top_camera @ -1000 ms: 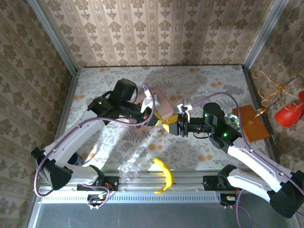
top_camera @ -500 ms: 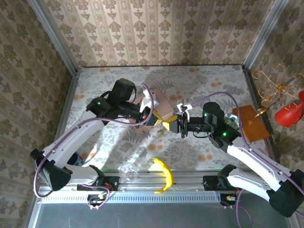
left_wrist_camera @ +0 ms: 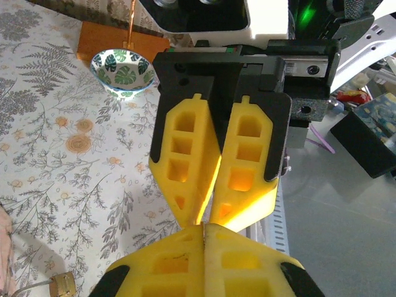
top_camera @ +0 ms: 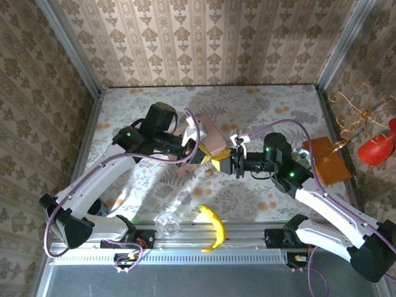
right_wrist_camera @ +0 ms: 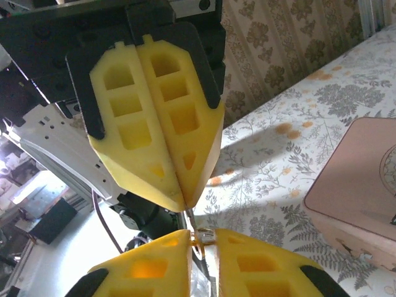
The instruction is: Unlock the padlock with the key
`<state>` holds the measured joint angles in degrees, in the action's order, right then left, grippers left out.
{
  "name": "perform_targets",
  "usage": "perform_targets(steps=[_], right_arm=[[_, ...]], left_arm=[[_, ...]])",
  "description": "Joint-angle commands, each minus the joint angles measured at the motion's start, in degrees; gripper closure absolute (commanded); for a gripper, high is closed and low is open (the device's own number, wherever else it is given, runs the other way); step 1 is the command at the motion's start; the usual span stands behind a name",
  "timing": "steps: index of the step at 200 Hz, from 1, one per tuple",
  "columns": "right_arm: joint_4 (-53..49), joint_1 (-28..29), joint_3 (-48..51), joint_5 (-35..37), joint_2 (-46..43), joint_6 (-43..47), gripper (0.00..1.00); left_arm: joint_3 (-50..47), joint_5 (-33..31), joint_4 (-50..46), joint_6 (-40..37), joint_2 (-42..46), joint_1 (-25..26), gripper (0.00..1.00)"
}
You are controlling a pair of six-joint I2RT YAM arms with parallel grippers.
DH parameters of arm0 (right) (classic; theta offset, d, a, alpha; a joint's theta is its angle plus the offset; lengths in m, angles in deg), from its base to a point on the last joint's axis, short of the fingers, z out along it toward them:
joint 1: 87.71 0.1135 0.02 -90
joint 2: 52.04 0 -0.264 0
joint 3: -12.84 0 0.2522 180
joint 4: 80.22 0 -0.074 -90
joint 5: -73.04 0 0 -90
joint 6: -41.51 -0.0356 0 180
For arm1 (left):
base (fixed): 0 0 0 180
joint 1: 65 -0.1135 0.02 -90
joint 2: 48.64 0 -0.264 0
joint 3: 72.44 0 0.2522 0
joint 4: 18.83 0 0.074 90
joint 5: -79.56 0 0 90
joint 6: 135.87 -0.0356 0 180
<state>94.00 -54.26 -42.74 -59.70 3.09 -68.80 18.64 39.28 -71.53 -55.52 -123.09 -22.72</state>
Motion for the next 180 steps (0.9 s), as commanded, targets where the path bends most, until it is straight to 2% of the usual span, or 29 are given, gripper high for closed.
perform_targets(steps=[1,54,85,151,180], right_arm=[[2.3,-0.2,-1.7,-1.1,0.0,-0.2,0.79],[2.0,-0.3,-2.5,-0.7,0.3,0.4,0.7],[3.0,-0.3,-2.6,-1.3,0.7,0.0,0.56],[5.0,-0.3,-3.0,-3.1,1.6,-0.3,0.53],[5.1,-0.3,-3.0,-3.2,1.8,-0.4,0.55]], left_arm=[[-0.5,2.7,1.1,0.4,2.0,-0.2,1.0],[-1.0,3.5,0.8,0.3,2.9,-0.2,1.0],[-1.1,3.6,1.0,0.5,3.0,-0.2,1.0],[-0.9,3.2,1.8,1.3,2.2,-0.2,1.0],[-0.9,3.4,2.4,1.7,1.9,-0.2,1.0]])
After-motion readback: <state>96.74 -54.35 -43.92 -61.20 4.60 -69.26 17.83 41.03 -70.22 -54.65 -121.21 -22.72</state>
